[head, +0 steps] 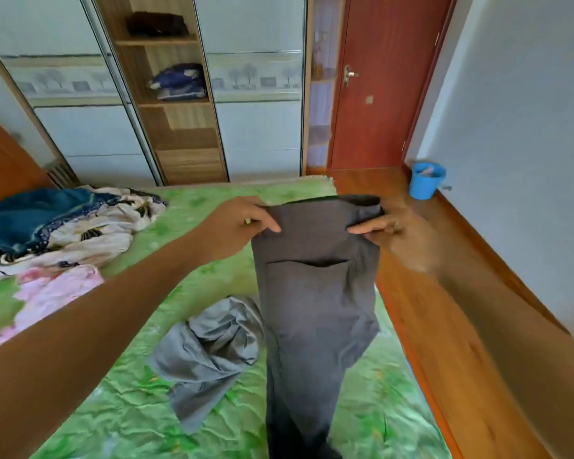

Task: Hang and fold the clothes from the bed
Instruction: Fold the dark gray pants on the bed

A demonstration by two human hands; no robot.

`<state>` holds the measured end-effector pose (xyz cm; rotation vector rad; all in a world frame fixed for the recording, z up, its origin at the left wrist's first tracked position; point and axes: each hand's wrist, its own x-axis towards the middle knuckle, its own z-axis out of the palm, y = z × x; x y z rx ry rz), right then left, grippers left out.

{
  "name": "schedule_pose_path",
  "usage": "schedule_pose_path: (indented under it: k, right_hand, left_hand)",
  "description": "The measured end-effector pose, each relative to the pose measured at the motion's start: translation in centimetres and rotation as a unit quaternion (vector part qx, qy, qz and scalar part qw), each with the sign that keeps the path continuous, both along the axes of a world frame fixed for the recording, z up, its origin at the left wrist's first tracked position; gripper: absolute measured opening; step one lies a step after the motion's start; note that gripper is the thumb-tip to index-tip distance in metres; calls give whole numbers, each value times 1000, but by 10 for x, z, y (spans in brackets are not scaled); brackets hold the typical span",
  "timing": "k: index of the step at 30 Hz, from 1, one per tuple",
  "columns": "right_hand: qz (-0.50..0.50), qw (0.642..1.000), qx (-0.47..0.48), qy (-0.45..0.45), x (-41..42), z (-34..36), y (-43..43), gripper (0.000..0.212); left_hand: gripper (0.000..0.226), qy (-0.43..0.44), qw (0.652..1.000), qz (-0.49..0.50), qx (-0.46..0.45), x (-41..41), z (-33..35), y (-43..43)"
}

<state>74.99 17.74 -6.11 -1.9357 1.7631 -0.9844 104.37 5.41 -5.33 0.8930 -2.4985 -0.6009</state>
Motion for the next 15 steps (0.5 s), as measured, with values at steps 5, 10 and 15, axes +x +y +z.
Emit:
schedule_pose_path:
  k: [5,10,15]
  right_hand:
    - [-21,989,147,-27,-13,-95,-33,37]
    - [-11,979,202,-17,-43,-141,-118,32]
    - [-29,983,168,-73,-72,-155,-260,39]
  left_hand:
    - [33,-122,991,24,51,-16,-82,-28]
    - [28,-167,982,71,50,-55,-126,-99]
    - [57,-175,973,141,53,-113,-146,-214]
